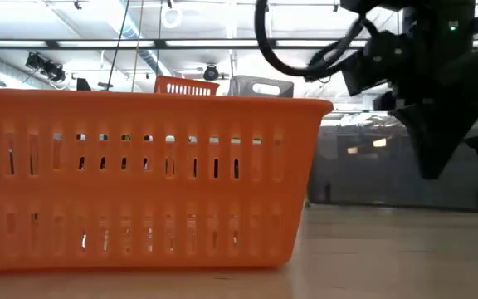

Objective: Stack baskets on shelf by color
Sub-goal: Stack the right black bin on top of the other black bin on the shelf

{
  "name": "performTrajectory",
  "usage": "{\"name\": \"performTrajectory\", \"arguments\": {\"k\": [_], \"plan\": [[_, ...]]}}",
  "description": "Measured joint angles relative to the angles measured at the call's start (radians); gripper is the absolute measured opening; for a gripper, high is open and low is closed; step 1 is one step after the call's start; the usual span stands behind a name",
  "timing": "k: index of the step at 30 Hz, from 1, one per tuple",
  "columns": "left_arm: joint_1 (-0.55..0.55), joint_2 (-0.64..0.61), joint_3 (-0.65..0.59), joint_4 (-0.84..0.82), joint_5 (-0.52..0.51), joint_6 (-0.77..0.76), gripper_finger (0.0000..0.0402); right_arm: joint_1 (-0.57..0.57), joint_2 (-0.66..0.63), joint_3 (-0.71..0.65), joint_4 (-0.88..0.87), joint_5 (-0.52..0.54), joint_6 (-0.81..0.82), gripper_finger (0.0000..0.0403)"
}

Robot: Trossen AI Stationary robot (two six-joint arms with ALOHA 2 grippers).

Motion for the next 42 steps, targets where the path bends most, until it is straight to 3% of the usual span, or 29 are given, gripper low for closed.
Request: {"name": "performTrajectory", "arguments": {"k": [5, 10, 19, 24, 29, 36, 42], "plan": [[0.000, 0.000, 0.000, -0.006, 0.000, -0.004, 0.0149, -0.003, 0.001, -0.002, -0.004, 0.023, -0.210, 0.0018], [0.000, 0.000, 0.000, -0.010, 0.000, -0.008, 0.0149, -0.010, 0.001, -0.002, 0.000, 0.061, -0.262, 0.0037], [0.000, 0.000, 0.000, -0.009, 0.000, -0.027, 0.0149, -0.023, 0.001, -0.002, -0.032, 0.118, -0.257, 0.0143], [0.000, 0.000, 0.000, -0.010, 0.000, -0.026, 0.0149, -0.027, 0.000, 0.041, -0.198, 0.197, -0.108, 0.0212], [0.001, 0.000, 0.000, -0.009, 0.000, -0.026, 0.0149, -0.032, 0.000, 0.163, -0.299, 0.191, 0.091, 0.0241], [0.001, 0.000, 0.000, -0.009, 0.000, -0.027, 0.0149, -0.027, -0.001, 0.342, -0.153, 0.203, 0.278, 0.0232], [-0.004, 0.000, 0.000, -0.009, 0.000, -0.028, 0.0148, -0.073, 0.006, 0.359, 0.063, 0.219, 0.247, 0.0220]]}}
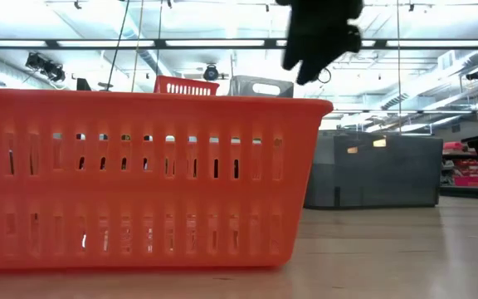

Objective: Stack baskets on shelf by color
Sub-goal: Stack the right black bin on top of the other black bin on the shelf

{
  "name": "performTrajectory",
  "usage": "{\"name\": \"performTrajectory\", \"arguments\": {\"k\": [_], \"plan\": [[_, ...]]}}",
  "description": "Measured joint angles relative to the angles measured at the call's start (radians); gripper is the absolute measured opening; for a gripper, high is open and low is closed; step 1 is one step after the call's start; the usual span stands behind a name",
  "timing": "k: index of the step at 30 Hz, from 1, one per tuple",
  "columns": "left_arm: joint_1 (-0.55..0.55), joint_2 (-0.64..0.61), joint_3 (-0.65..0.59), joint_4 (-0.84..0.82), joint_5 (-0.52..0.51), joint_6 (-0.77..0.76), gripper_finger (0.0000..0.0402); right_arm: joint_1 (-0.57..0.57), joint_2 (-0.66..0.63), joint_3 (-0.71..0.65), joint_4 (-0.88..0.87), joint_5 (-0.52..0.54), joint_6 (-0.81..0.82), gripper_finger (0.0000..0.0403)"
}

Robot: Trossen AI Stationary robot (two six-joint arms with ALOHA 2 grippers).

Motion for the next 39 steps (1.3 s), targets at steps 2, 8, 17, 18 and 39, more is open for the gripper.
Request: {"name": "performTrajectory", "arguments": {"k": [2, 8, 17, 18, 39], "plan": [[-0.006, 0.000, 0.000, 0.000, 0.000, 0.000, 0.0149, -0.022, 0.012, -0.001, -0.007, -0.001, -0.029, 0.0216], [-0.013, 0.000, 0.000, 0.001, 0.000, 0.002, 0.0149, -0.087, 0.081, -0.003, 0.010, -0.038, -0.076, 0.0206], [-0.013, 0.000, 0.000, 0.001, 0.000, 0.003, 0.0149, -0.125, 0.182, -0.003, -0.033, -0.086, -0.099, 0.0203], [-0.013, 0.000, 0.000, 0.000, 0.000, 0.003, 0.0149, -0.127, 0.188, -0.003, -0.045, -0.084, -0.103, 0.0203], [-0.013, 0.000, 0.000, 0.000, 0.000, 0.003, 0.0149, -0.045, 0.196, -0.003, -0.293, -0.145, -0.155, 0.0017]]}}
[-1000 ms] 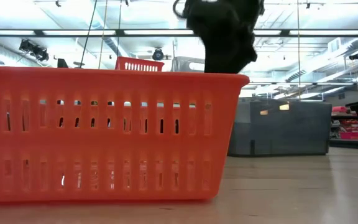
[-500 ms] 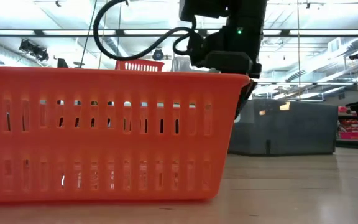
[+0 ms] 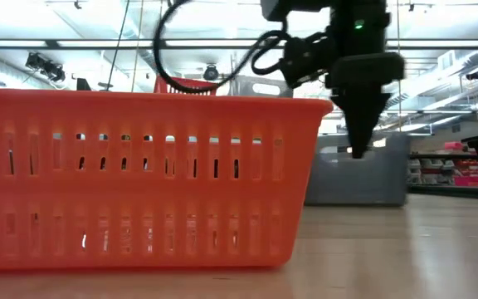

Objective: Stack baskets on shelf by color
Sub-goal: Stack the right black bin on top of the other black bin on the shelf

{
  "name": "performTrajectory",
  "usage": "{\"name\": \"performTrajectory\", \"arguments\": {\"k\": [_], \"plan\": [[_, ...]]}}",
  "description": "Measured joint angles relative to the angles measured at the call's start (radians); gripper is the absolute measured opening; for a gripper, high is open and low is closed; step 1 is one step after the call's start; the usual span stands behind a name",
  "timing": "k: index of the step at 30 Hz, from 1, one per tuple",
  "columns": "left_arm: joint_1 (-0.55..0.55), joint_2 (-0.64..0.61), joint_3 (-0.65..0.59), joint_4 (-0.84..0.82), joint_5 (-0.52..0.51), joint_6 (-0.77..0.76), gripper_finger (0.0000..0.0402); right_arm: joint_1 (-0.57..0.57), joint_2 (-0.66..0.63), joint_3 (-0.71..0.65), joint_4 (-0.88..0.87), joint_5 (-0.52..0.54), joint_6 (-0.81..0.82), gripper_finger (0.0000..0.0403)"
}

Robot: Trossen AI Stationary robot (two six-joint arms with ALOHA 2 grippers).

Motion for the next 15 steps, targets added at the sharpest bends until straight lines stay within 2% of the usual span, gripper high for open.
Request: {"name": "performTrajectory", "arguments": {"k": [8, 15], "plan": [[0.000, 0.000, 0.000, 0.000, 0.000, 0.000, 0.0149, 0.072, 0.000, 0.003, -0.104, -0.061, 0.116, 0.0008], [0.000, 0.000, 0.000, 0.000, 0.000, 0.000, 0.0149, 0.121, 0.000, 0.083, -0.287, -0.030, 0.180, 0.0015]]}}
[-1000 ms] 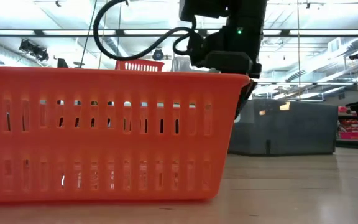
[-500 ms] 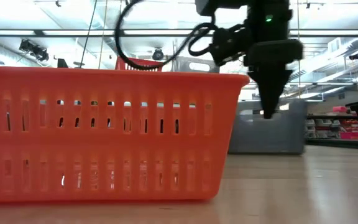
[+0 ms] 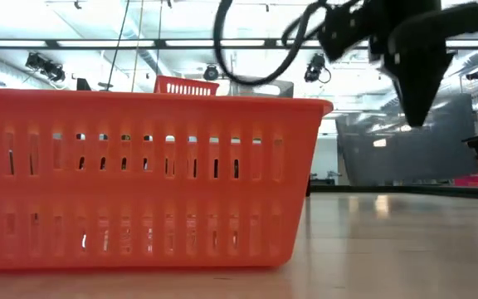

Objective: Stack baskets on shelf by color
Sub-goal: Stack the right black bin on top of the other black bin on the shelf

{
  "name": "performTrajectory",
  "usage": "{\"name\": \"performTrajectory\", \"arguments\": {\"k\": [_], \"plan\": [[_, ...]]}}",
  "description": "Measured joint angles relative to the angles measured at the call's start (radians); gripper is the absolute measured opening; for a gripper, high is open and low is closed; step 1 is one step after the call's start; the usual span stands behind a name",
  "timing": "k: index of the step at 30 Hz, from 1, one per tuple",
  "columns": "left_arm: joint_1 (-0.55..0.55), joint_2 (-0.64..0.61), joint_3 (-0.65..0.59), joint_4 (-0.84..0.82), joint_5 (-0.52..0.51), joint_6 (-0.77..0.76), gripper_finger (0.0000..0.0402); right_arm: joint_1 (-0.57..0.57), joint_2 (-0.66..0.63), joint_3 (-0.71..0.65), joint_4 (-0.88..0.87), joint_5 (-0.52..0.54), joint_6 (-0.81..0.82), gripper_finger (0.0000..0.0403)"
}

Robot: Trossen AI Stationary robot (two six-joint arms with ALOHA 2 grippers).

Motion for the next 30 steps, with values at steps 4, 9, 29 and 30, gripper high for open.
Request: {"name": "performTrajectory", "arguments": {"k": [4, 9, 29, 30], "plan": [[0.000, 0.000, 0.000, 0.000, 0.000, 0.000, 0.0148, 0.018, -0.003, 0.082, -0.106, 0.073, 0.043, 0.0010], [0.000, 0.000, 0.000, -0.002, 0.000, 0.000, 0.0148, 0.024, -0.057, 0.152, -0.088, 0.130, 0.032, 0.0010], [0.000, 0.000, 0.000, -0.002, 0.000, 0.000, 0.0149, -0.040, -0.163, 0.280, -0.096, 0.285, -0.192, 0.0011], [0.000, 0.000, 0.000, -0.003, 0.000, 0.000, 0.0149, -0.043, -0.163, 0.293, -0.097, 0.299, -0.203, 0.0011]]}}
